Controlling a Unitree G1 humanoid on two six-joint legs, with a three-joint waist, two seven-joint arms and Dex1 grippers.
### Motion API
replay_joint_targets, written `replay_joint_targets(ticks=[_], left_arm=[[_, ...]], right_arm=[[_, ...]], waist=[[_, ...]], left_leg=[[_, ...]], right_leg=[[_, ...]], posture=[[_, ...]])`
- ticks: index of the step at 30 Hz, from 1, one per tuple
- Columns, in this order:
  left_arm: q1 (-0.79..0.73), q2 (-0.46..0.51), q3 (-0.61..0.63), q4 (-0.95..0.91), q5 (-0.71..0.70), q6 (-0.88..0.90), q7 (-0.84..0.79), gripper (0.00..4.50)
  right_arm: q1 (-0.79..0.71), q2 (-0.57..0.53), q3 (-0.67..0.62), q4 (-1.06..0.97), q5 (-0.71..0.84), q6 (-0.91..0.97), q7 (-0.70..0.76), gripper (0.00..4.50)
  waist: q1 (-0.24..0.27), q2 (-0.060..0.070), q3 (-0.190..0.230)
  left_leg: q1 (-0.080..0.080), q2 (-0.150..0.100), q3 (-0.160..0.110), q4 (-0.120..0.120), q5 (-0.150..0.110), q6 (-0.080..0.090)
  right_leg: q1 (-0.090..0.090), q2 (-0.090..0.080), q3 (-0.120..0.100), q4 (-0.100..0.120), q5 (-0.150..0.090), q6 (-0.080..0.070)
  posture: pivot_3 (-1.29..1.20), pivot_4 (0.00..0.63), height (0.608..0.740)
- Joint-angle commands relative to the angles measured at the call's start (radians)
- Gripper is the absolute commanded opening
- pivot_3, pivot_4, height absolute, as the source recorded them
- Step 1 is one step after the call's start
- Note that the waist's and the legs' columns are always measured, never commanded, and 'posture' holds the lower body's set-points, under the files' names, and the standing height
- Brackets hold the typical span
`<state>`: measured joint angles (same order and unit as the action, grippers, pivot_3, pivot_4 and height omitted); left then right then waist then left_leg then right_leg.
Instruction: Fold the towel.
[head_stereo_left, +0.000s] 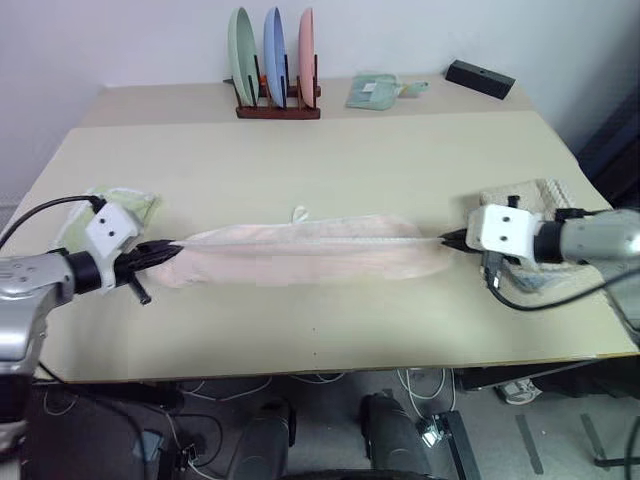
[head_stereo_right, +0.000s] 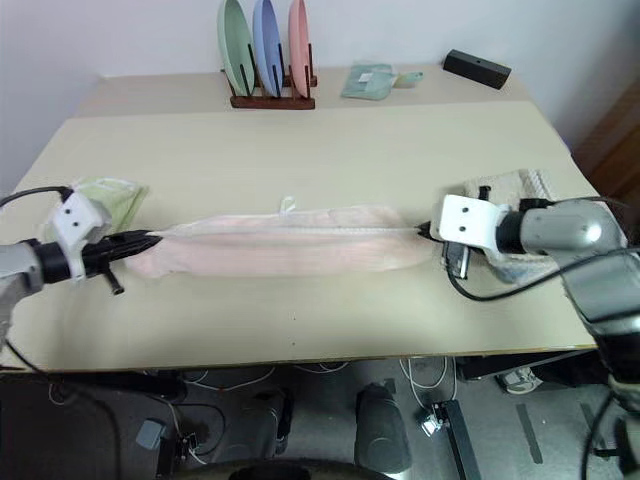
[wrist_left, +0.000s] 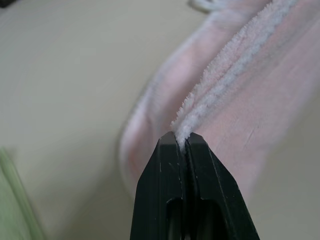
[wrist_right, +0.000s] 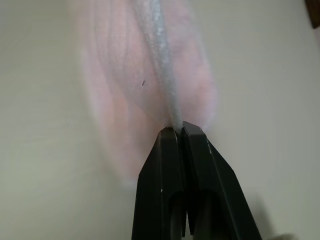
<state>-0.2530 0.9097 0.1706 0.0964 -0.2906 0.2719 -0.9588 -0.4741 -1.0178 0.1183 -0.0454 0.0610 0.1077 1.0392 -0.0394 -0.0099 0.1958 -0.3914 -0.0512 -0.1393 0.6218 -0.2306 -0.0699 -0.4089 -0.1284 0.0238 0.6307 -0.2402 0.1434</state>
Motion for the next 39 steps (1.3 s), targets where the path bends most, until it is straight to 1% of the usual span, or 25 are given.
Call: replay_joint_targets(ticks=[1,3,8,10,14,19,20,22,23,26,27,28,29,32,35,36,37,39], left_arm=[[-0.096,-0.023,-0.034,0.13,0.059,-0.051,0.024,0.0],[-0.13,-0.037,-0.054,0.187,0.082,-0.078,0.023,0.0],[-0.186,-0.068,-0.098,0.314,0.141,-0.135,0.043,0.0],[-0.19,-0.075,-0.108,0.336,0.153,-0.145,0.047,0.0],[-0.174,-0.087,-0.106,0.344,0.161,-0.151,0.056,0.0],[-0.154,-0.094,-0.096,0.332,0.15,-0.125,0.061,0.0],[-0.15,-0.094,-0.093,0.329,0.144,-0.113,0.059,0.0],[-0.142,-0.095,-0.081,0.319,0.127,-0.083,0.055,0.58],[-0.138,-0.095,-0.076,0.311,0.124,-0.078,0.059,0.91],[-0.117,-0.097,-0.056,0.279,0.135,-0.096,0.106,2.29],[-0.112,-0.101,-0.04,0.269,0.132,-0.097,0.127,2.89],[-0.109,-0.107,-0.024,0.259,0.124,-0.095,0.143,3.43],[-0.103,-0.113,-0.004,0.238,0.107,-0.085,0.158,3.86],[-0.074,-0.127,0.05,0.156,0.07,-0.074,0.195,3.86],[-0.06,-0.138,0.082,0.102,0.051,-0.048,0.229,3.86],[-0.055,-0.139,0.086,0.094,0.055,-0.052,0.24,3.9],[-0.056,-0.142,0.089,0.09,0.059,-0.057,0.253,3.91],[-0.07,-0.151,0.092,0.092,0.068,-0.081,0.281,3.91]], right_arm=[[-0.141,0.078,0.062,0.209,-0.104,-0.127,-0.029,0.01],[-0.205,0.129,0.091,0.322,-0.139,-0.187,-0.04,0.01],[-0.341,0.212,0.161,0.616,-0.255,-0.358,-0.097,0.01],[-0.378,0.241,0.168,0.695,-0.271,-0.398,-0.117,0.01],[-0.425,0.286,0.174,0.798,-0.296,-0.46,-0.146,0.01],[-0.448,0.312,0.167,0.866,-0.311,-0.502,-0.176,0.01],[-0.45,0.316,0.162,0.87,-0.309,-0.502,-0.183,0.26],[-0.453,0.321,0.146,0.871,-0.299,-0.494,-0.194,0.82],[-0.453,0.315,0.143,0.865,-0.307,-0.499,-0.215,1.39],[-0.432,0.279,0.13,0.823,-0.328,-0.509,-0.256,2.79],[-0.419,0.262,0.123,0.8,-0.332,-0.508,-0.265,3.32],[-0.406,0.246,0.116,0.778,-0.333,-0.505,-0.273,3.33],[-0.385,0.226,0.101,0.742,-0.326,-0.491,-0.278,3.33],[-0.287,0.166,0.02,0.577,-0.272,-0.402,-0.272,3.33],[-0.173,0.143,-0.087,0.368,-0.168,-0.223,-0.242,3.33],[-0.133,0.14,-0.117,0.301,-0.136,-0.159,-0.231,3.59],[-0.078,0.143,-0.163,0.199,-0.072,-0.051,-0.215,3.88],[0.045,0.183,-0.273,-0.037,0.112,0.205,-0.212,4.48]], waist=[[-0.006,0.0,0.0],[-0.008,0.0,0.0],[-0.007,0.0,0.0],[-0.005,0.0,0.0],[-0.006,0.0,0.0],[-0.007,0.0,0.0],[-0.008,0.0,0.0],[-0.009,0.0,0.0],[-0.01,0.0,0.0],[-0.011,0.0,0.0],[-0.011,0.0,0.0],[-0.009,0.0,0.0],[-0.007,0.0,0.0],[-0.002,0.0,0.0],[-0.001,0.0,0.0],[-0.002,0.0,0.0],[-0.003,0.0,0.0],[-0.002,0.0,0.0]], left_leg=[[0.0,0.0,0.0,0.0,0.0,0.0],[0.0,0.0,0.0,-0.001,0.0,0.0],[-0.001,0.0,0.0,-0.002,0.0,0.0],[0.0,0.0,0.0,-0.002,0.0,0.0],[0.0,0.0,0.0,-0.003,0.0,0.0],[0.0,0.0,0.0,-0.003,0.0,0.0],[0.0,0.0,0.0,-0.003,0.0,0.0],[0.0,0.0,0.0,-0.003,0.0,0.0],[0.0,0.0,0.0,-0.003,0.0,0.0],[0.0,0.0,0.0,-0.003,0.0,0.0],[0.0,0.0,0.0,-0.003,0.0,0.0],[0.0,0.0,0.0,-0.003,0.0,0.0],[0.0,0.0,0.0,-0.003,0.0,0.0],[0.0,0.0,-0.001,-0.003,0.0,0.0],[0.0,0.0,-0.001,-0.003,0.0,0.0],[0.0,0.0,-0.001,-0.003,0.0,0.0],[0.0,0.0,-0.001,-0.003,0.0,0.0],[0.001,0.0,-0.001,-0.003,0.0,0.0]], right_leg=[[0.0,0.0,0.0,0.0,0.0,0.0],[-0.001,0.0,0.0,0.0,0.0,0.0],[-0.002,0.0,0.0,0.0,0.0,0.0],[-0.002,0.0,0.0,0.0,0.0,0.0],[-0.002,0.0,0.0,0.001,0.0,0.0],[-0.002,0.0,0.0,0.001,0.0,0.0],[-0.002,0.0,0.0,0.001,0.0,0.0],[-0.002,0.0,0.0,0.001,0.0,0.0],[-0.002,0.0,0.0,0.001,0.0,0.0],[-0.002,0.0,0.0,0.001,0.0,0.0],[-0.002,0.0,0.0,0.001,0.0,0.0],[-0.002,0.0,0.001,0.001,0.0,0.0],[-0.002,0.0,0.001,0.001,0.0,0.0],[-0.002,0.0,0.001,0.001,0.0,0.0],[-0.002,0.0,0.001,0.001,0.0,0.0],[-0.002,0.0,0.001,0.001,0.0,0.0],[-0.002,0.0,0.001,0.001,0.0,0.0],[-0.001,0.0,0.001,0.001,0.0,0.0]], posture=[[0.0,0.15,0.74],[0.0,0.15,0.74],[0.0,0.15,0.74],[0.0,0.15,0.74],[0.0,0.15,0.74],[0.0,0.15,0.74],[0.0,0.15,0.74],[0.0,0.15,0.74],[0.0,0.15,0.74],[0.0,0.15,0.74],[0.0,0.15,0.74],[0.0,0.15,0.74],[0.0,0.15,0.74],[0.0,0.15,0.74],[0.0,0.15,0.74],[0.0,0.15,0.74],[0.0,0.15,0.74],[0.0,0.15,0.74]])
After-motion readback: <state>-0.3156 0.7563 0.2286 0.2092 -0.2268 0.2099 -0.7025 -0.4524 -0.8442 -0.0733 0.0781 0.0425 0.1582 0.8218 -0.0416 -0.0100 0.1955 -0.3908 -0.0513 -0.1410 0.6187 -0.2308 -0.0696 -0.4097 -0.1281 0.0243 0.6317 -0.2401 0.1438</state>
